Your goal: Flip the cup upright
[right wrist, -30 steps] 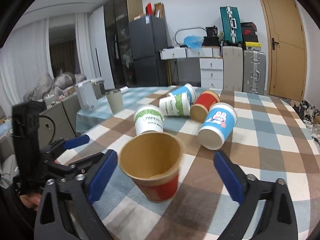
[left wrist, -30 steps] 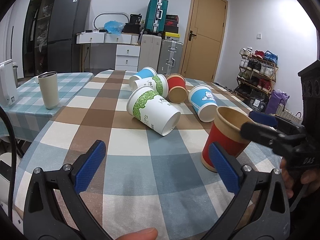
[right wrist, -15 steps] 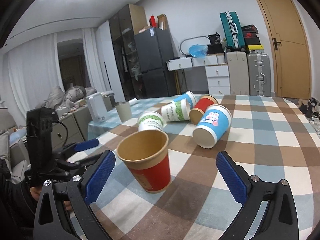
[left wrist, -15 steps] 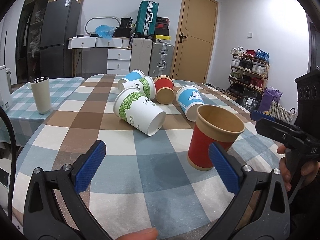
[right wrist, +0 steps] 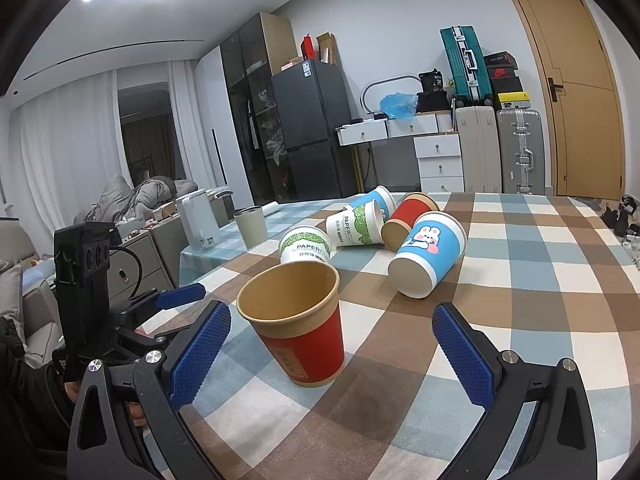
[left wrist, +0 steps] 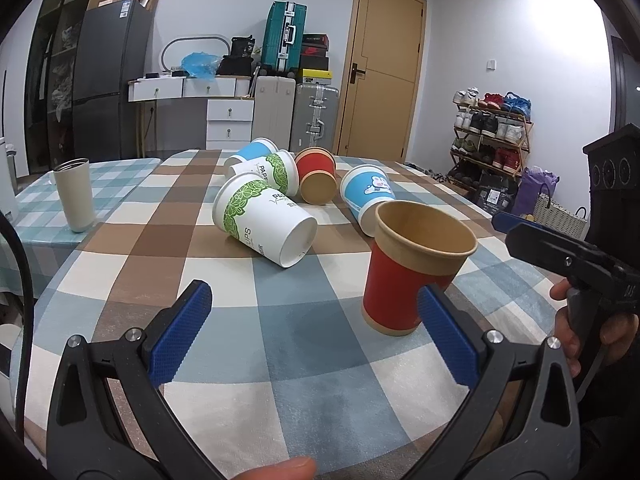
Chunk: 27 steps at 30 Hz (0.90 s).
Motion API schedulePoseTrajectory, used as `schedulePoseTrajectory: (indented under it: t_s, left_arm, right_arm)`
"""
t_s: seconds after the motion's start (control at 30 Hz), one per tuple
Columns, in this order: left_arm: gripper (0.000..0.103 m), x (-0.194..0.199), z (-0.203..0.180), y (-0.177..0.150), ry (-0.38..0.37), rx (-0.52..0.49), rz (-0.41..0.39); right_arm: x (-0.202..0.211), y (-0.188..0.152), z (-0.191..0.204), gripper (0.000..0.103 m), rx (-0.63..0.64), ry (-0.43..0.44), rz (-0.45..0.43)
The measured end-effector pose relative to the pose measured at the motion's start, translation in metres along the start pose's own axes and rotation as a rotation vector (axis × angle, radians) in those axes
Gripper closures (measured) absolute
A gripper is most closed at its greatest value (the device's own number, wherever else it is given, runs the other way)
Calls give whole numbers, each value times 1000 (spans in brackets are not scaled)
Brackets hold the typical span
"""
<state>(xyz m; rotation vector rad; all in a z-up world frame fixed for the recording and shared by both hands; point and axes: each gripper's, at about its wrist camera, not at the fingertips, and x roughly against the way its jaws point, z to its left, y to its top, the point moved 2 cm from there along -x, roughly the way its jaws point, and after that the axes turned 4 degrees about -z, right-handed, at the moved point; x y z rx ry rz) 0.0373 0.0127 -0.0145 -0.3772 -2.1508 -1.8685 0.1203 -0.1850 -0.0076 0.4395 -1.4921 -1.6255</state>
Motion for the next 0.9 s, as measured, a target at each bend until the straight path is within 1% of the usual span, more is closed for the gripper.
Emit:
schedulePoseTrajectory:
  t_s: [0.9]
  left_arm:
    - [0,12,-2,5,-4,-13,-55]
  right_arm:
    - [-5,-2,0,0,14,4,11]
